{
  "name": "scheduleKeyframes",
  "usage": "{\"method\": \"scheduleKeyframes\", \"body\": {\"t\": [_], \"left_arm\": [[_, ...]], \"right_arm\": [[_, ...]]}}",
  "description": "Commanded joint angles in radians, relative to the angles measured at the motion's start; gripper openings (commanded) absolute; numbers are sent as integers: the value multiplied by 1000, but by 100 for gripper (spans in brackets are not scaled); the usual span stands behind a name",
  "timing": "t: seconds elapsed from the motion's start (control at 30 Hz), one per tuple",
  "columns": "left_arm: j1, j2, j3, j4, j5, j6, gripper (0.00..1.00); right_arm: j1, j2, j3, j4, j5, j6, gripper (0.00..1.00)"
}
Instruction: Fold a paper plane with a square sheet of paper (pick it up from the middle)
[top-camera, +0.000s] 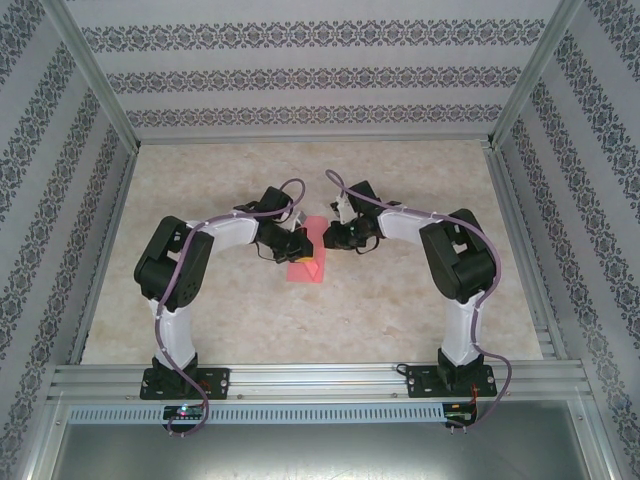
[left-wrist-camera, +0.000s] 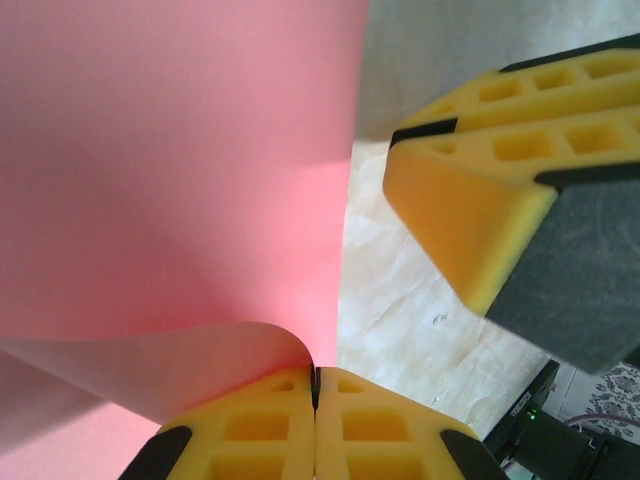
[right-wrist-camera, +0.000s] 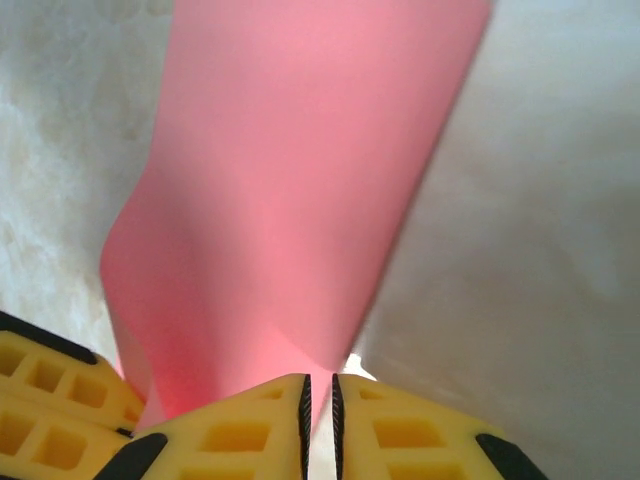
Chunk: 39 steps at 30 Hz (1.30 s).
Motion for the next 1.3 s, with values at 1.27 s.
{"method": "scheduleKeyframes", "body": {"t": [1.27], "left_arm": [[-12,81,102,-45,-20,16,8]], "right_arm": [[11,140,110,7,-31,-51,12]]}}
